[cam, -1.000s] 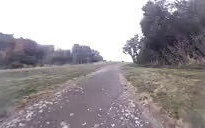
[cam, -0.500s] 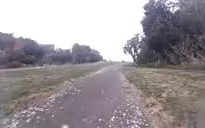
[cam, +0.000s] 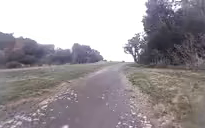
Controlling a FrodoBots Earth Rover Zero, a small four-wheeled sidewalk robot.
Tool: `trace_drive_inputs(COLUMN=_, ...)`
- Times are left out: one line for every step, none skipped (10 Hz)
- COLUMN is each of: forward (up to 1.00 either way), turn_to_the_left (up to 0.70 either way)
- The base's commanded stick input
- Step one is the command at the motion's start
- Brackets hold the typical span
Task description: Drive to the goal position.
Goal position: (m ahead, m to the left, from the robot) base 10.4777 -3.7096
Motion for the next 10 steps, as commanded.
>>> trace_drive_inputs(forward=0.6, turn_to_the_left=0.0)
trace_drive_inputs(forward=0.6, turn_to_the_left=0.0)
trace_drive_inputs(forward=0.6, turn_to_the_left=0.0)
trace_drive_inputs(forward=0.6, turn_to_the_left=0.0)
trace_drive_inputs(forward=0.6, turn_to_the_left=0.0)
trace_drive_inputs(forward=0.6, turn_to_the_left=-0.02)
trace_drive_inputs(forward=0.6, turn_to_the_left=-0.09)
trace_drive_inputs(forward=0.6, turn_to_the_left=-0.15)
trace_drive_inputs(forward=0.6, turn_to_the_left=-0.15)
trace_drive_inputs(forward=0.6, turn_to_the_left=-0.15)
